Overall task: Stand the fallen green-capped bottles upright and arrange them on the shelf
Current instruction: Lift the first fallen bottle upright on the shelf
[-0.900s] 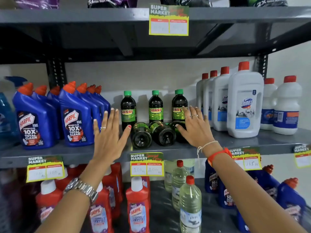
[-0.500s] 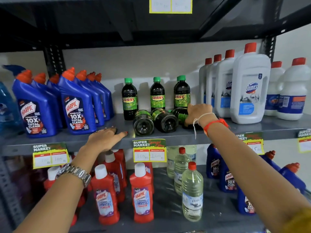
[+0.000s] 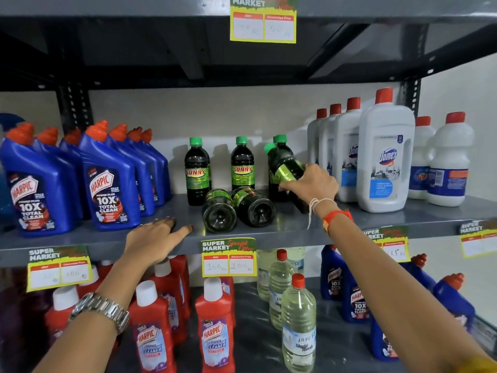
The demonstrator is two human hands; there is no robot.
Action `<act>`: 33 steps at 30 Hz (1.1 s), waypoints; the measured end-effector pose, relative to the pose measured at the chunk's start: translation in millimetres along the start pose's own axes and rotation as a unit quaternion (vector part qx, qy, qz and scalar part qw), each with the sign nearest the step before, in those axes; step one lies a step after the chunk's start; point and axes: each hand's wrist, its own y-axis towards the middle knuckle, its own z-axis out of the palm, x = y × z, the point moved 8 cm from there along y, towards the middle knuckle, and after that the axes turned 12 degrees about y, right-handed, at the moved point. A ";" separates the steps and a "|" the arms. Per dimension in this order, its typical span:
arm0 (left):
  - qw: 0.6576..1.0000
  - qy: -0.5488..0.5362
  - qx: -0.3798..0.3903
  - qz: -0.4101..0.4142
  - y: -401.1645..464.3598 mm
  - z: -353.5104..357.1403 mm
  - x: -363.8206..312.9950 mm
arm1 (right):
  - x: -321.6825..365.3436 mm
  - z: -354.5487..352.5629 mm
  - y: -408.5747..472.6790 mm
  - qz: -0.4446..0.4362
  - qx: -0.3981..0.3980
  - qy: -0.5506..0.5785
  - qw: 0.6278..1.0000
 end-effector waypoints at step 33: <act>1.000 0.003 -0.003 -0.002 -2.0 -3.2 -1.8 | -49.2 27.2 -3.6 0.112 0.138 0.407 0.896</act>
